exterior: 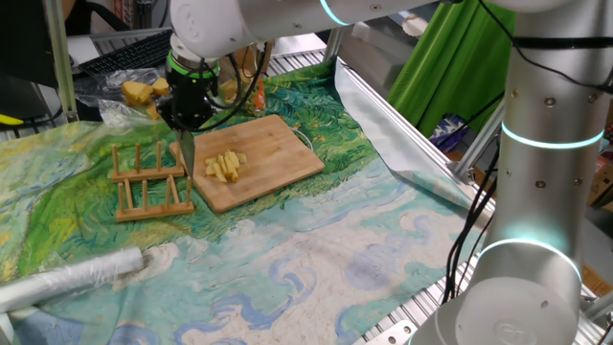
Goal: Chop the potatoes
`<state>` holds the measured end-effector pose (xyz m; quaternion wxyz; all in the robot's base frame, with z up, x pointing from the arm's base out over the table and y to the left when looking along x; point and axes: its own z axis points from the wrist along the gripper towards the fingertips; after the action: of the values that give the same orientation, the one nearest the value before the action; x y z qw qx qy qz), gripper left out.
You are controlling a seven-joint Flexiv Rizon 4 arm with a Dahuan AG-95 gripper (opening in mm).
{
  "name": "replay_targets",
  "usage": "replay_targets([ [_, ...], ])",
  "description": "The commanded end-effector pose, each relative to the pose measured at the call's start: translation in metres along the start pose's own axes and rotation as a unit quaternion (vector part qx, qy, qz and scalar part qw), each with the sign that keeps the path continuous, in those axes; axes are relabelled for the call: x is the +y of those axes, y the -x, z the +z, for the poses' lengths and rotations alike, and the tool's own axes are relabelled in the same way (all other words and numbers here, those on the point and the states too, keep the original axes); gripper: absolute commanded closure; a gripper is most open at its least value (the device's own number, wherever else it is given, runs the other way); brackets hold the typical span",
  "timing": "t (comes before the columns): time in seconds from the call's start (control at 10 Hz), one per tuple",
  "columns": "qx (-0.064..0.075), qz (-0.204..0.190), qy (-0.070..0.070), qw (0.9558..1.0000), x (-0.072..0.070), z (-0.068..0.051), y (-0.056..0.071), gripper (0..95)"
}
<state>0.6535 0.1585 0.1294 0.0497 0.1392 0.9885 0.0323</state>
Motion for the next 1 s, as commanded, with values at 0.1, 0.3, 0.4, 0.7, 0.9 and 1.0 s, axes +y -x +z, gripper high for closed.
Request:
replay_targets([
  [0.1, 0.001, 0.0, 0.001, 1.0, -0.0001, -0.0003, 0.0004, 95.0],
  [0.3, 0.003, -0.009, -0.002, 1.0, 0.0, 0.0, 0.0005, 95.0],
  [0.4, 0.004, -0.009, -0.002, 0.9999, 0.0, 0.0, 0.0005, 95.0],
  [0.7, 0.004, -0.034, -0.002, 0.9994, 0.0, 0.0, 0.0005, 95.0],
  [0.9, 0.007, -0.07, -0.003, 0.9975, 0.0, 0.0, 0.0005, 95.0],
  [1.0, 0.007, -0.067, -0.004, 0.9977, 0.0, 0.0, 0.0005, 95.0],
])
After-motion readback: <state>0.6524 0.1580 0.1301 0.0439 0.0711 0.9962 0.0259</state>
